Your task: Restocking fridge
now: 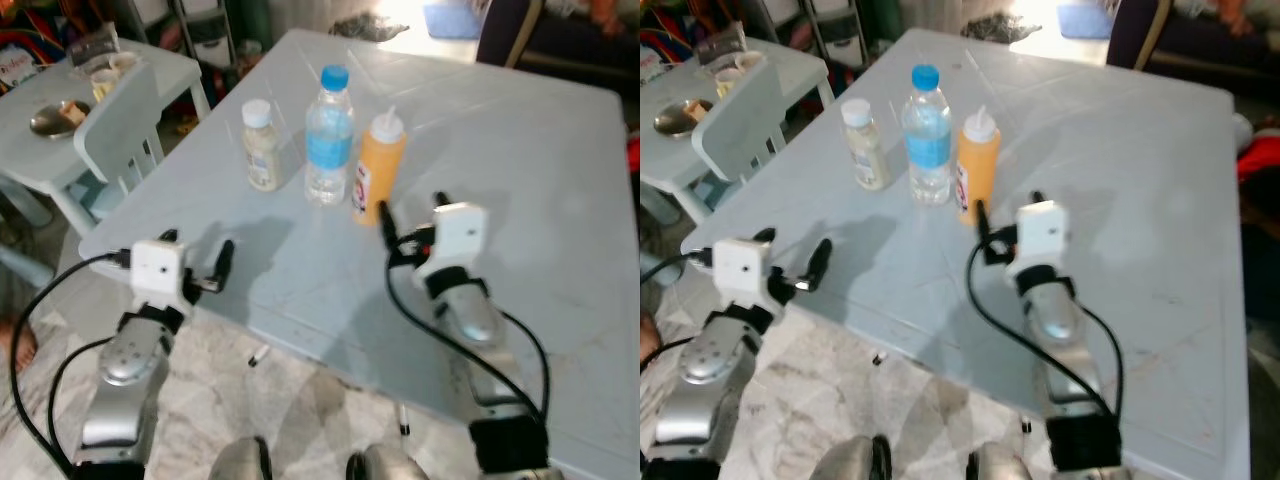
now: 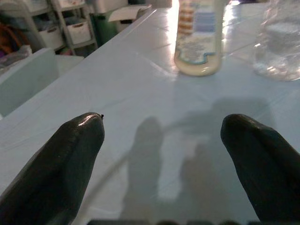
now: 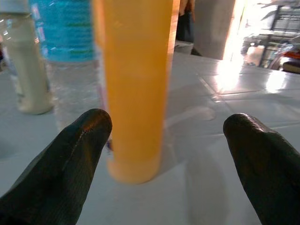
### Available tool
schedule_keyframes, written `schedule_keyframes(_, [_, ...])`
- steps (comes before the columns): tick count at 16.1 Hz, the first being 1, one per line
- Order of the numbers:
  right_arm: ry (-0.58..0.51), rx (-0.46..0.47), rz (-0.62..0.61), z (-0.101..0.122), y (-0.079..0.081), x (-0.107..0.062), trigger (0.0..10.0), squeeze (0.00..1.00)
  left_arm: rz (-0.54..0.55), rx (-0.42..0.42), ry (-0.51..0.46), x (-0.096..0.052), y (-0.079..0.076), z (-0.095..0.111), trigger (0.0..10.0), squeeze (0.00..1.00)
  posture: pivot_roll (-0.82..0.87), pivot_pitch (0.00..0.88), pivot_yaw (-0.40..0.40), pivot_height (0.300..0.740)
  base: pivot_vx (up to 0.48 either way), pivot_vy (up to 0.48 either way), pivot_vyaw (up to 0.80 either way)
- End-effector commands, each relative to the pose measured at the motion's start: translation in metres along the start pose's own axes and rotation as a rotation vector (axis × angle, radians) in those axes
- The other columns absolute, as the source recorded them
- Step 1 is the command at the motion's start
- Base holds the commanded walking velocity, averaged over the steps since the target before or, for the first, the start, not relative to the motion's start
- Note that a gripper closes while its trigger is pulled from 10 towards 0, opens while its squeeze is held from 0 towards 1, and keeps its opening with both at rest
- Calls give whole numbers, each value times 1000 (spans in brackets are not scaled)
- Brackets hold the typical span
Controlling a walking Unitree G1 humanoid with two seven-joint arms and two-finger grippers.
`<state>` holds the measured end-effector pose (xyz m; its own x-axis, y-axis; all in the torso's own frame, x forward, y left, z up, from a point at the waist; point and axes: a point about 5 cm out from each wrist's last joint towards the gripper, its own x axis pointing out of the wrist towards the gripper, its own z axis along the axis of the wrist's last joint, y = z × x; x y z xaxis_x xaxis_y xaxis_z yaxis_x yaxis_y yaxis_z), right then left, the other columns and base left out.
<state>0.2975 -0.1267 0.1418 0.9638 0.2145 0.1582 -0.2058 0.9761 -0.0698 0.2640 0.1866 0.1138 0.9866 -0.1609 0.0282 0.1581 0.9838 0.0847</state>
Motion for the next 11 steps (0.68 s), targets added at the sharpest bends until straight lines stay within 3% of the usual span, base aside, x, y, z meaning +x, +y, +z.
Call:
schedule_keyframes(1, [-20, -8, 16, 4, 1, -1, 10000, 0, 5, 10, -1, -5, 3, 2, 10000, 0, -44, 196, 22, 740, 0, 0, 0])
schedule_keyframes(3, [-28, -10, 24, 6, 3, 1, 10000, 0, 9, 10, 2, -6, 4, 2, 10000, 0, -43, 201, 22, 740, 0, 0, 0])
schedule_keyframes(7, [-153, -127, 81, 31, 5, 17, 10000, 0, -2, 0, 21, -10, -2, -2, 10000, 0, -42, 203, 27, 740, 0, 0, 0])
schedule_keyframes(11, [-179, -100, 123, 38, 11, 26, 10000, 0, -11, -3, 25, -10, -4, -2, 10000, 0, -36, 196, 26, 740, 0, 0, 0])
